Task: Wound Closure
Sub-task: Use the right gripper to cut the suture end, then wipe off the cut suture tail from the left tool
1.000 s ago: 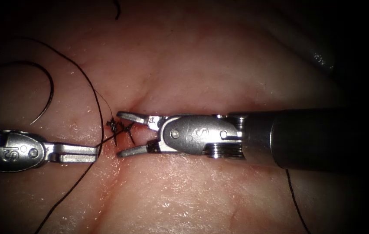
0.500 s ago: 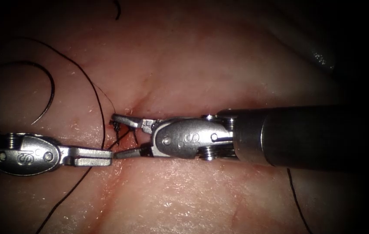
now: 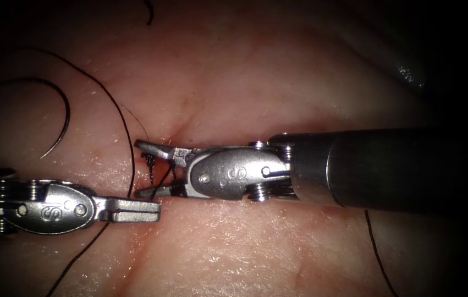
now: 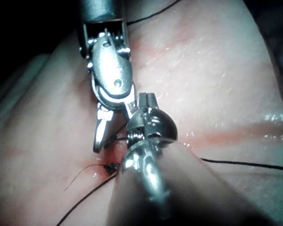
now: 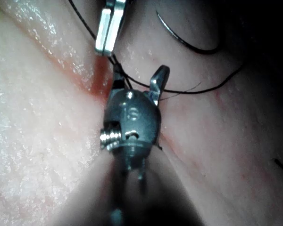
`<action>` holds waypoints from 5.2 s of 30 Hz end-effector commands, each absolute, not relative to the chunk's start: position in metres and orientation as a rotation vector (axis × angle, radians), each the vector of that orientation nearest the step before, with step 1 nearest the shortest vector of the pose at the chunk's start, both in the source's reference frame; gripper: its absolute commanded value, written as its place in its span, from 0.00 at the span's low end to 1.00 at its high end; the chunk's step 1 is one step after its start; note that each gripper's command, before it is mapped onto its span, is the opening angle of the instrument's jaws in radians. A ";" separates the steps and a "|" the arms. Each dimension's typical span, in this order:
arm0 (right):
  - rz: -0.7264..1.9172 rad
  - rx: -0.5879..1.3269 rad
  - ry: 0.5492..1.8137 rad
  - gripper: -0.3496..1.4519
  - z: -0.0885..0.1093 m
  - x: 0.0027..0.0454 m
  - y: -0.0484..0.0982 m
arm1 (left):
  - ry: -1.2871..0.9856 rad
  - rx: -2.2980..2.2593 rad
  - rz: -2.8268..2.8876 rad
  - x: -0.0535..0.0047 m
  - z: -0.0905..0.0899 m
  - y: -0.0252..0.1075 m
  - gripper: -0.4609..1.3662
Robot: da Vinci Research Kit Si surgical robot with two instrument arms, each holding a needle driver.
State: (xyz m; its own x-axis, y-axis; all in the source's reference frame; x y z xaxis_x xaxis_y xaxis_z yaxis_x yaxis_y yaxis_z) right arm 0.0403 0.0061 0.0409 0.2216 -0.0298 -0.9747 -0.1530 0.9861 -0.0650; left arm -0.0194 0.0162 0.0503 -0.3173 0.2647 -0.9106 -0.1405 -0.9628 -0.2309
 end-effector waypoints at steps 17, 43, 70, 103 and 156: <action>0.098 -0.180 1.362 0.96 0.041 0.0410 0.006 | -0.176 -1.678 2.353 -0.0205 0.050 0.015 0.06; 0.107 -0.204 1.364 0.84 0.042 0.0425 0.006 | -0.186 -1.692 2.352 -0.0214 0.050 0.015 0.06; 0.114 -0.154 1.344 0.00 0.043 0.0425 0.006 | -0.198 -1.718 2.341 -0.0225 0.049 0.015 0.06; 0.325 -0.201 1.257 0.82 0.042 0.0298 0.011 | -0.242 -1.838 2.320 -0.0287 0.046 0.011 0.06; 0.485 -0.276 1.123 0.94 0.038 0.0223 0.011 | -0.304 -1.365 2.228 -0.0306 0.056 0.005 0.40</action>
